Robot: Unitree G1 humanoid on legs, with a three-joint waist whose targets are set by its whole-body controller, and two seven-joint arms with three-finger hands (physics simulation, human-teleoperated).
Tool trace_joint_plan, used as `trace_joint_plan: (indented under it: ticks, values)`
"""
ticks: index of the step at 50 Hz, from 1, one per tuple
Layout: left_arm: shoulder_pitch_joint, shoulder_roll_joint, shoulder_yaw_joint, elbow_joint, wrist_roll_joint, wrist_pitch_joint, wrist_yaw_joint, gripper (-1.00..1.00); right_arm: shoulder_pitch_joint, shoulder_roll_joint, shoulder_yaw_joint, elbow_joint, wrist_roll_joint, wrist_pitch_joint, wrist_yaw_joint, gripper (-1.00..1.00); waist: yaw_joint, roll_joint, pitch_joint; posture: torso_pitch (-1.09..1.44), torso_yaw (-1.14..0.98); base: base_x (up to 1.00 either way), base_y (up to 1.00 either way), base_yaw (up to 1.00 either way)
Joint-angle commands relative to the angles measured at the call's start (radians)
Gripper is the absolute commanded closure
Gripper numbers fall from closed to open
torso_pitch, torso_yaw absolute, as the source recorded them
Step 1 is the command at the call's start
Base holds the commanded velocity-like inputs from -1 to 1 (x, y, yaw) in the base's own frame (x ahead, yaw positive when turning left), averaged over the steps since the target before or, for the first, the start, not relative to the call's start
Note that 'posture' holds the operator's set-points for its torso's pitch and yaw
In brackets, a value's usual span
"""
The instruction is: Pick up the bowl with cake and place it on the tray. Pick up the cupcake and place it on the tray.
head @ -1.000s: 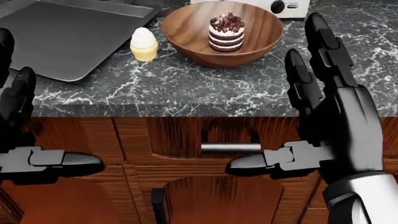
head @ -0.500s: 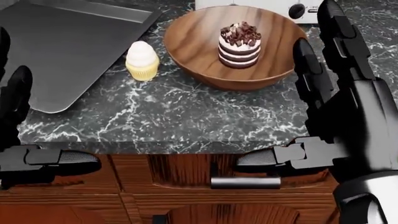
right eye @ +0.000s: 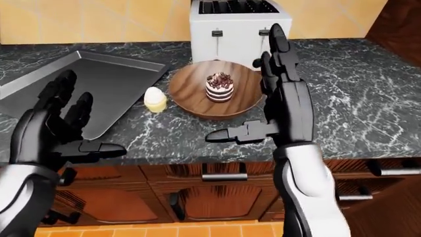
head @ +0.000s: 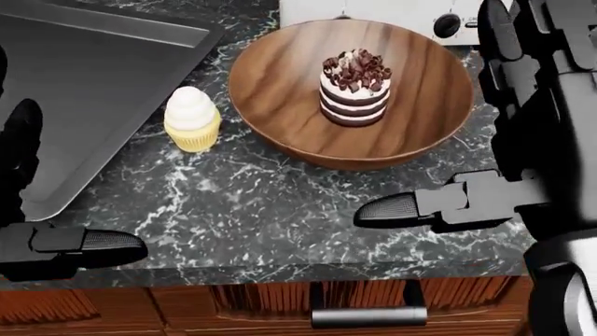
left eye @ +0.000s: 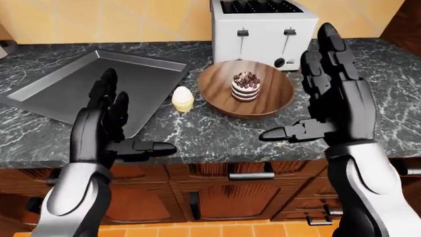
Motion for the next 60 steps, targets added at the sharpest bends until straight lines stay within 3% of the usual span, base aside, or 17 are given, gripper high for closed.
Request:
trace_joint_plan:
  ticks: [1, 8, 22, 23, 27, 30, 32, 34, 37, 41, 43, 45, 46, 49, 54, 55, 60]
  values:
    - [-0.011, 0.005, 0.004, -0.017, 0.005, -0.036, 0.003, -1.00, -0.024, 0.001, 0.007, 0.009, -0.090, -0.073, 0.037, -1.00, 0.000, -0.001, -0.018, 0.00, 0.00, 0.00, 0.00, 0.00]
    - [-0.008, 0.006, 0.008, -0.019, 0.004, -0.036, 0.001, -1.00, -0.033, 0.036, 0.030, 0.040, -0.253, -0.124, 0.115, -1.00, -0.002, 0.000, -0.022, 0.00, 0.00, 0.00, 0.00, 0.00]
    - [-0.155, 0.049, -0.004, -0.037, 0.001, 0.098, 0.016, -1.00, -0.041, 0.056, -0.005, -0.011, -0.226, -0.061, 0.128, -1.00, -0.004, 0.002, -0.014, 0.00, 0.00, 0.00, 0.00, 0.00]
    - [-0.158, 0.048, -0.003, -0.039, -0.001, 0.102, 0.016, -1.00, -0.039, 0.055, -0.003, -0.013, -0.222, -0.058, 0.127, -1.00, -0.003, 0.008, -0.032, 0.00, 0.00, 0.08, 0.00, 0.00]
    - [-0.162, 0.050, 0.002, -0.038, -0.004, 0.103, 0.016, -1.00, -0.040, 0.052, -0.002, -0.009, -0.216, -0.058, 0.123, -1.00, 0.000, 0.009, 0.024, 0.00, 0.00, 0.28, 0.00, 0.00]
    - [-0.155, 0.048, 0.007, -0.043, -0.007, 0.102, 0.016, -1.00, -0.034, 0.052, 0.001, -0.006, -0.213, -0.065, 0.122, -1.00, 0.002, -0.003, 0.034, 0.00, 0.00, 0.37, 0.00, 0.00]
    - [-0.152, 0.049, 0.008, -0.042, -0.007, 0.098, 0.016, -1.00, -0.034, 0.052, 0.002, -0.010, -0.213, -0.062, 0.121, -1.00, 0.002, -0.018, 0.033, 0.00, 0.00, 0.38, 0.00, 0.00]
    - [-0.146, 0.048, 0.006, -0.041, -0.007, 0.092, 0.017, -1.00, -0.026, 0.054, 0.004, -0.002, -0.212, -0.077, 0.121, -1.00, -0.001, -0.007, 0.027, 0.00, 0.00, 0.37, 0.00, 0.00]
    - [-0.136, 0.047, 0.002, -0.036, -0.005, 0.078, 0.016, -1.00, -0.019, 0.055, 0.004, -0.001, -0.211, -0.086, 0.122, -1.00, 0.002, -0.019, 0.014, 0.00, 0.00, 0.37, 0.00, 0.00]
    - [-0.135, 0.047, 0.004, -0.039, -0.006, 0.081, 0.016, -1.00, -0.017, 0.056, 0.006, -0.007, -0.212, -0.081, 0.122, -1.00, -0.004, 0.009, 0.017, 0.00, 0.00, 0.38, 0.00, 0.00]
    - [-0.130, 0.049, 0.005, -0.037, -0.006, 0.073, 0.013, -1.00, -0.015, 0.056, 0.008, -0.016, -0.215, -0.075, 0.122, -1.00, -0.010, 0.042, 0.020, 0.00, 0.00, 0.32, 0.00, 0.00]
    - [-0.132, 0.050, 0.007, -0.038, -0.006, 0.074, 0.012, -1.00, -0.014, 0.056, 0.001, -0.028, -0.211, -0.071, 0.123, -1.00, -0.028, 0.080, -0.028, 0.00, 0.00, 0.00, 0.00, 0.00]
    - [-0.140, 0.049, 0.020, -0.070, -0.017, 0.110, 0.012, -1.00, -0.004, 0.054, -0.007, -0.055, -0.205, -0.059, 0.128, -1.00, -0.021, 0.051, 0.004, 0.00, 0.00, 0.00, 0.00, 0.00]
    - [-0.145, 0.052, 0.038, -0.098, -0.029, 0.140, 0.011, -1.00, 0.000, 0.048, -0.024, -0.086, -0.192, -0.037, 0.133, -1.00, -0.017, 0.051, 0.011, 0.00, 0.00, 0.00, 0.00, 0.00]
    - [-0.194, 0.078, 0.045, -0.120, -0.089, 0.198, 0.051, -1.00, -0.001, 0.033, -0.054, -0.123, -0.163, -0.006, 0.129, -1.00, -0.010, -0.027, 0.023, 0.00, 0.00, 0.00, 0.00, 0.00]
    - [-0.189, 0.082, 0.046, -0.120, -0.104, 0.194, 0.062, -1.00, -0.002, 0.030, -0.059, -0.126, -0.156, -0.002, 0.128, -1.00, -0.001, 0.001, 0.013, 0.00, 0.00, 0.00, 0.00, 0.00]
    - [-0.202, 0.133, 0.074, -0.120, -0.260, 0.201, 0.173, -1.00, -0.009, 0.010, -0.085, -0.143, -0.125, 0.020, 0.117, -1.00, -0.003, 0.007, -0.012, 0.00, 0.00, 0.00, 0.00, 0.00]
